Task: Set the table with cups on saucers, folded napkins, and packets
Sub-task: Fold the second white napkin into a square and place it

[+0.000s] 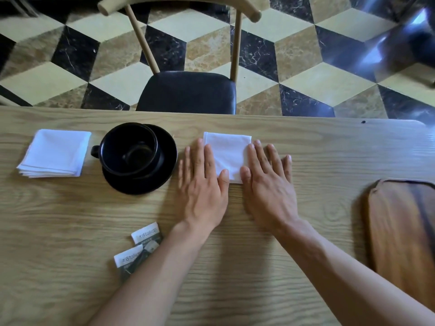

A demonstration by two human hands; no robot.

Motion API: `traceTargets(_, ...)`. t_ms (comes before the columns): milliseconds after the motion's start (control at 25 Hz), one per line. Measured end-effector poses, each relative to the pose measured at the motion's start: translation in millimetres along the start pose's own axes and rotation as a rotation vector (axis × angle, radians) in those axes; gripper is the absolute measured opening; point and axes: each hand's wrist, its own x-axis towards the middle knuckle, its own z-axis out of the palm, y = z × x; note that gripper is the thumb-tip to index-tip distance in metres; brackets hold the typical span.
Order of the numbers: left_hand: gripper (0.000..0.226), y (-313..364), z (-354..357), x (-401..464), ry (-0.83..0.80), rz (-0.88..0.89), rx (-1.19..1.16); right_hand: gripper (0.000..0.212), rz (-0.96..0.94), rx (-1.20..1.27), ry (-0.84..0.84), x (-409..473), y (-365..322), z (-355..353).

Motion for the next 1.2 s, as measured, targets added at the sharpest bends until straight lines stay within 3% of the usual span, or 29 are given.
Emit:
traceTargets(160,0.066,8,-15,1,-0.008,-0.005,-0.077,0.062,0.025,0.063,-0.013,2,-8,-14)
traceTargets(280,0.066,11,-24,23,0.027,0.114,-0.006,0.061,-0.105,0.055,0.007,21,-15,-25)
traceTargets(480,0.069,0,-8,41,-0.123,0.093,0.146,0.063,-0.146,-0.063,-0.092,35,0,-17)
traceTargets(800,0.070,5,-14,40,-0.197,0.068,0.051,0.065,-0.095,-0.008,-0.086,36,5,-10)
traceTargets(1000,0.064,1,-43,2,-0.099,0.165,-0.028,0.067,-0.069,0.092,-0.022,-5,-4,-27)
traceTargets(1200,0.065,3,-83,-73,-0.161,0.061,-0.048,0.069,-0.084,0.093,-0.162,-83,-2,-60)
